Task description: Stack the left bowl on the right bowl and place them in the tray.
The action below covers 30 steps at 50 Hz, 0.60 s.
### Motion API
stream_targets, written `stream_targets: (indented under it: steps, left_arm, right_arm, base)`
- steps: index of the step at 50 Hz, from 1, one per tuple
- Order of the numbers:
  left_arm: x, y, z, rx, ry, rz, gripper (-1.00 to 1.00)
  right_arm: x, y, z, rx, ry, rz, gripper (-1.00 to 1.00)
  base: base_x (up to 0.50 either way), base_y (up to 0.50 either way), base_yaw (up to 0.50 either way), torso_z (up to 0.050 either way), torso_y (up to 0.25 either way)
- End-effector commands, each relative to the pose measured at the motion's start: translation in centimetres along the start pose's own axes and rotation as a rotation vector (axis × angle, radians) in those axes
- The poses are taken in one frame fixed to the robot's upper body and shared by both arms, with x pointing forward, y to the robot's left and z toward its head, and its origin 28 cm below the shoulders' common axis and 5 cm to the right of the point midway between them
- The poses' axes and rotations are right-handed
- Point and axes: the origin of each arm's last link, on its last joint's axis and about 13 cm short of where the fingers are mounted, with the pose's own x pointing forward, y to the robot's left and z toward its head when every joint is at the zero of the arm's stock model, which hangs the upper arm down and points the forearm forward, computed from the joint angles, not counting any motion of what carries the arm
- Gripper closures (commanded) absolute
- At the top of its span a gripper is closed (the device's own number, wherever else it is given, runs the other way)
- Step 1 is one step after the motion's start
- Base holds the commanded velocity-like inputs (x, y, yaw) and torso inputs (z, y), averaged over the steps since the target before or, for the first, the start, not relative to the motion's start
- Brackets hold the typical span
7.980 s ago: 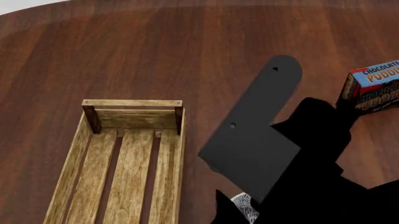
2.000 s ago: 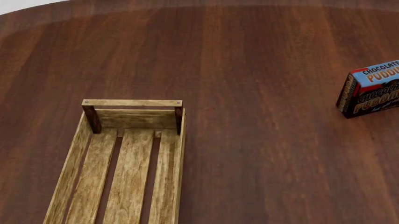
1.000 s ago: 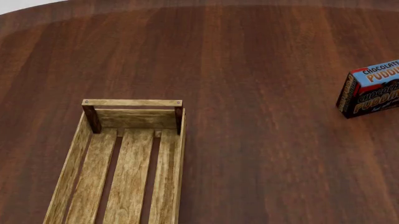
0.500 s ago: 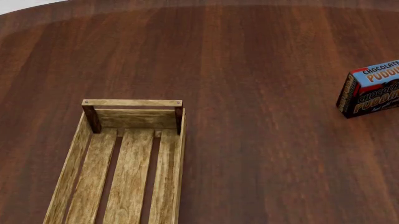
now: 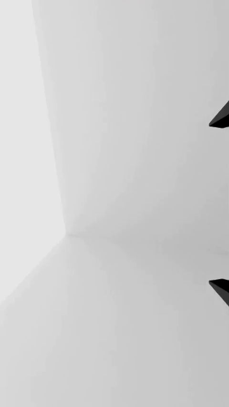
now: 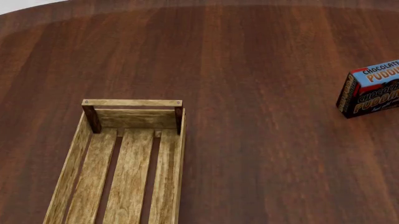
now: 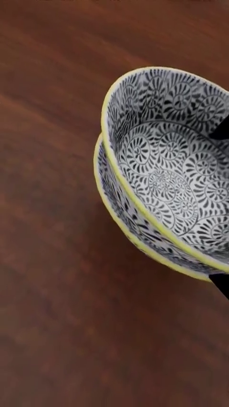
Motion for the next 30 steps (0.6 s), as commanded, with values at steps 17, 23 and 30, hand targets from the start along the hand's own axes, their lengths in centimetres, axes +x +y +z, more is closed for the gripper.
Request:
stream_targets:
  steps: [17,23,30]
  left_arm:
    - [0.1,0.0,0.0,0.007,0.004,0.006,-1.0]
    - [0.1,0.0,0.0,0.007,0.007,0.005,-1.0]
    - [0.0,0.0,0.0,0.006,0.012,0.004,-1.0]
  right_arm:
    - [1.7,0.3,1.3,-0.023,-0.029,0.034,-1.0]
    - [2.3,0.7,1.0,-0.022,-0.01,0.051,-1.0]
    - [3.1,1.3,0.7,-0.015,0.021,0.077,-1.0]
  base:
    - [0.0,0.0,0.0,0.0,0.0]
    - [0.0,0.0,0.0,0.0,0.0]
    - [0.0,0.0,0.0,0.0,0.0]
